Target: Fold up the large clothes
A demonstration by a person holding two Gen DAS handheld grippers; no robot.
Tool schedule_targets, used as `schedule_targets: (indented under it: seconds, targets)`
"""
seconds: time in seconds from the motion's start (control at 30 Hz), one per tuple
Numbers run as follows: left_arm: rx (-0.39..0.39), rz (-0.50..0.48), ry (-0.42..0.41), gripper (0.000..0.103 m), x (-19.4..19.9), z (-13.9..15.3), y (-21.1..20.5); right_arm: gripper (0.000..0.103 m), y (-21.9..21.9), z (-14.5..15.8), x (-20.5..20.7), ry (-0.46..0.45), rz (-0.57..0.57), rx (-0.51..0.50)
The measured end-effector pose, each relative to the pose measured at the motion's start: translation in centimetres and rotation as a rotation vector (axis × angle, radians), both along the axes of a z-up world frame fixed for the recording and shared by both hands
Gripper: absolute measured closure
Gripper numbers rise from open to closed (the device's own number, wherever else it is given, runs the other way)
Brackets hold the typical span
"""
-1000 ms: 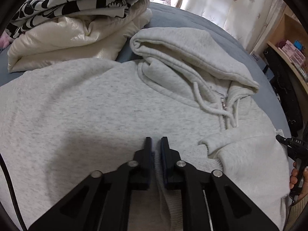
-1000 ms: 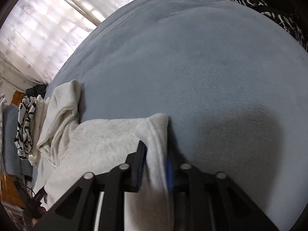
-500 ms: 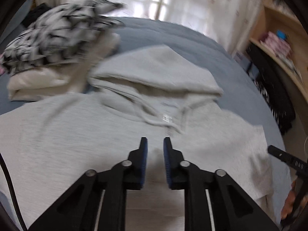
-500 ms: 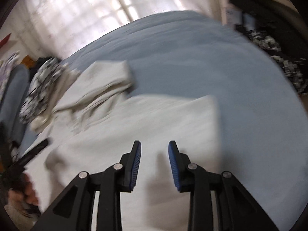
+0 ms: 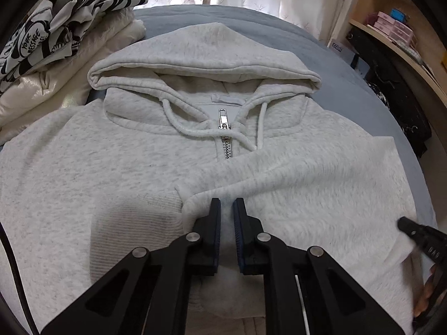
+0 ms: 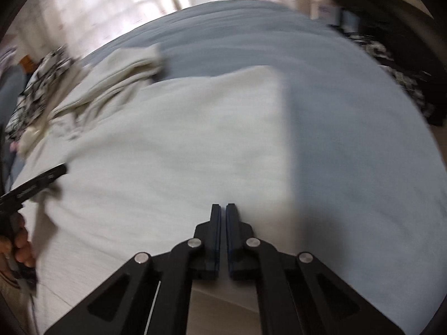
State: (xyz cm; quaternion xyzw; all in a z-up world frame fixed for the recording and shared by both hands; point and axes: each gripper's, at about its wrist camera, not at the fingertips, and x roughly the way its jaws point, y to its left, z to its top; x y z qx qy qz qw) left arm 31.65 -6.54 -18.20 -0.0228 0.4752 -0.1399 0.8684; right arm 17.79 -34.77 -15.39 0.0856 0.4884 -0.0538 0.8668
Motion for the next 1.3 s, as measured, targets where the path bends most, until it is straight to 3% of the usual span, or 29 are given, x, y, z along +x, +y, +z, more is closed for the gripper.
schedule_targets:
  seconds: [0.1, 0.17, 0.3, 0.4, 0.53, 0.87, 1.3]
  targets:
    - [0.038, 0.001, -0.023, 0.094, 0.2, -0.2, -0.8, 0.102, -2.0, -0.3, -1.2, -0.011, -0.017, 0.074]
    - [0.059, 0.000, -0.032, 0.094, 0.1, 0.0, -1.0, 0.102, -1.7, -0.2, -1.0, -0.008, -0.023, 0.063]
    - [0.050, 0.017, -0.020, 0.094, -0.3, 0.8, -0.6, 0.094, -0.8, 0.1, -0.8, 0.007, -0.035, 0.037]
    - [0.063, 0.033, -0.022, 0.089, -1.2, 1.8, -0.6, 0.081, -0.1, 0.6, -1.0, 0.015, -0.050, 0.081]
    - [0.075, 0.032, -0.040, 0.061, -3.6, 3.8, -0.7, 0.072, 1.3, 1.8, -2.3, 0.015, -0.053, 0.090]
    - [0.031, 0.056, -0.062, 0.057, -10.1, 8.0, 1.3, 0.072, 5.0, 5.6, -6.9, -0.027, -0.031, 0.120]
    - [0.040, 0.093, -0.077, 0.046, -17.4, 10.2, 4.9, 0.072, 8.8, 7.1, -12.1, -0.053, 0.003, 0.174]
